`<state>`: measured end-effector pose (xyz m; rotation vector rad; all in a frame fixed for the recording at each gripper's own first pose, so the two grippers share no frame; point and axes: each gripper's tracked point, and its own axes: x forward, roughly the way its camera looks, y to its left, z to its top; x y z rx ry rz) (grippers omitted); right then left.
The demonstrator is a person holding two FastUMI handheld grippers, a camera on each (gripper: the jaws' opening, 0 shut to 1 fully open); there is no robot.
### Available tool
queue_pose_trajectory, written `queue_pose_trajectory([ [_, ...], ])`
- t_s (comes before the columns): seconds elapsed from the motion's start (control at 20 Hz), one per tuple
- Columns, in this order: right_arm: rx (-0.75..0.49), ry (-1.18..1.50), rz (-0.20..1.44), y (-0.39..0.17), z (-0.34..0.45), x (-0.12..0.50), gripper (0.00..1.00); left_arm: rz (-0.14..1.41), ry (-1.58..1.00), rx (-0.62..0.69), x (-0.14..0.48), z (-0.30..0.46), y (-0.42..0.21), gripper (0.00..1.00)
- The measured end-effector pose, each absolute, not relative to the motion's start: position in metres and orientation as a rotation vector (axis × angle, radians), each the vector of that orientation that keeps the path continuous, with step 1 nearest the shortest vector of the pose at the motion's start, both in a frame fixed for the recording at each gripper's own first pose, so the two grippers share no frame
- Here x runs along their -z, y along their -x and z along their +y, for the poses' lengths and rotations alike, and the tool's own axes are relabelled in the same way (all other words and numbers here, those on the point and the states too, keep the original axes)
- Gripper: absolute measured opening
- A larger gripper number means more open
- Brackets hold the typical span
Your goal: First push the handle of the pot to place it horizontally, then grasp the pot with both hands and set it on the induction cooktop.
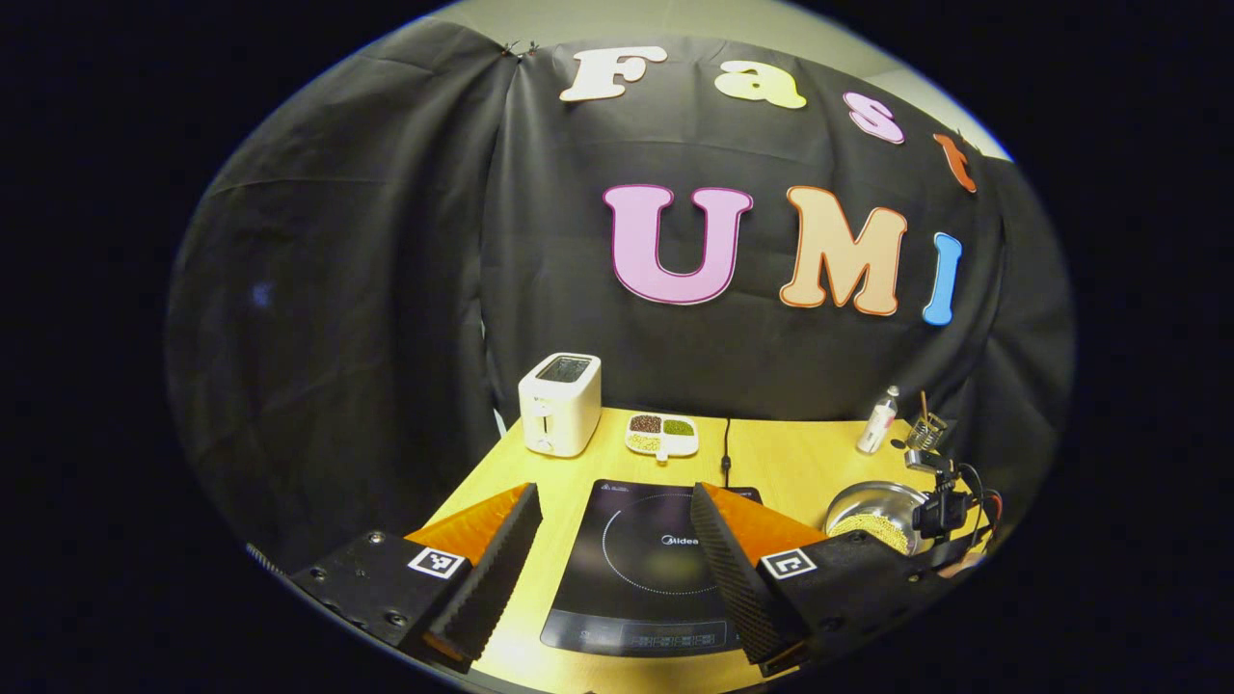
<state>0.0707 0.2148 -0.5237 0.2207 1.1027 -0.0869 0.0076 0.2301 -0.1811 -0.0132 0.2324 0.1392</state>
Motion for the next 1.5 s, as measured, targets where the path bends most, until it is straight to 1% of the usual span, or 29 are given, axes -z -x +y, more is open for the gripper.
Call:
queue_pose_trajectory([
  [0.05, 0.096, -0.219, 1.098, -0.076, 0.218, 0.525, 0.03, 0.237, 0.023, -0.131, 0.183, 0.231, -0.009, 0.92],
  [0.1, 0.103, -0.223, 1.092, -0.081, 0.221, 0.525, 0.02, 0.242, 0.032, -0.123, 0.184, 0.232, -0.011, 0.96],
  [0.15, 0.110, -0.231, 1.087, -0.088, 0.224, 0.525, 0.02, 0.247, 0.042, -0.113, 0.188, 0.232, -0.013, 0.92],
  [0.2, 0.117, -0.244, 1.080, -0.094, 0.227, 0.525, 0.02, 0.255, 0.049, -0.104, 0.192, 0.230, -0.018, 0.96],
  [0.4, 0.127, -0.283, 1.063, -0.110, 0.233, 0.524, 0.02, 0.260, 0.041, -0.100, 0.195, 0.233, -0.022, 0.96],
  [0.45, 0.126, -0.291, 1.065, -0.110, 0.234, 0.525, 0.00, 0.259, 0.032, -0.104, 0.194, 0.233, -0.023, 0.96],
  [0.5, 0.115, -0.292, 1.069, -0.109, 0.235, 0.524, 0.02, 0.260, 0.027, -0.107, 0.195, 0.232, -0.023, 0.95],
  [0.75, 0.036, -0.275, 1.100, -0.090, 0.230, 0.512, 0.02, 0.274, 0.000, -0.104, 0.193, 0.216, -0.020, 0.95],
  [1.05, -0.080, -0.318, 1.102, -0.064, 0.202, 0.478, 0.03, 0.320, -0.066, -0.108, 0.201, 0.174, -0.025, 0.95],
  [1.1, -0.116, -0.339, 1.098, -0.063, 0.196, 0.470, 0.03, 0.330, -0.066, -0.106, 0.204, 0.163, -0.025, 0.95],
  [1.15, -0.121, -0.346, 1.096, -0.057, 0.183, 0.464, 0.10, 0.342, -0.057, -0.099, 0.208, 0.151, -0.026, 0.95],
  [1.2, -0.123, -0.356, 1.097, -0.052, 0.169, 0.457, 0.15, 0.357, -0.044, -0.090, 0.213, 0.138, -0.028, 0.95],
  [1.25, -0.122, -0.367, 1.099, -0.046, 0.154, 0.452, 0.16, 0.378, -0.027, -0.078, 0.220, 0.124, -0.029, 0.95],
  [1.3, -0.130, -0.389, 1.098, -0.043, 0.140, 0.446, 0.05, 0.394, -0.015, -0.068, 0.225, 0.113, -0.030, 0.95],
  [1.4, -0.133, -0.402, 1.114, -0.037, 0.110, 0.442, 0.35, 0.430, 0.008, -0.050, 0.238, 0.093, -0.031, 0.95],
  [1.45, -0.125, -0.403, 1.122, -0.038, 0.093, 0.442, 0.25, 0.451, 0.020, -0.040, 0.245, 0.084, -0.033, 0.96],
  [1.5, -0.125, -0.413, 1.128, -0.036, 0.080, 0.440, 0.26, 0.477, 0.036, -0.029, 0.253, 0.076, -0.034, 0.92],
])
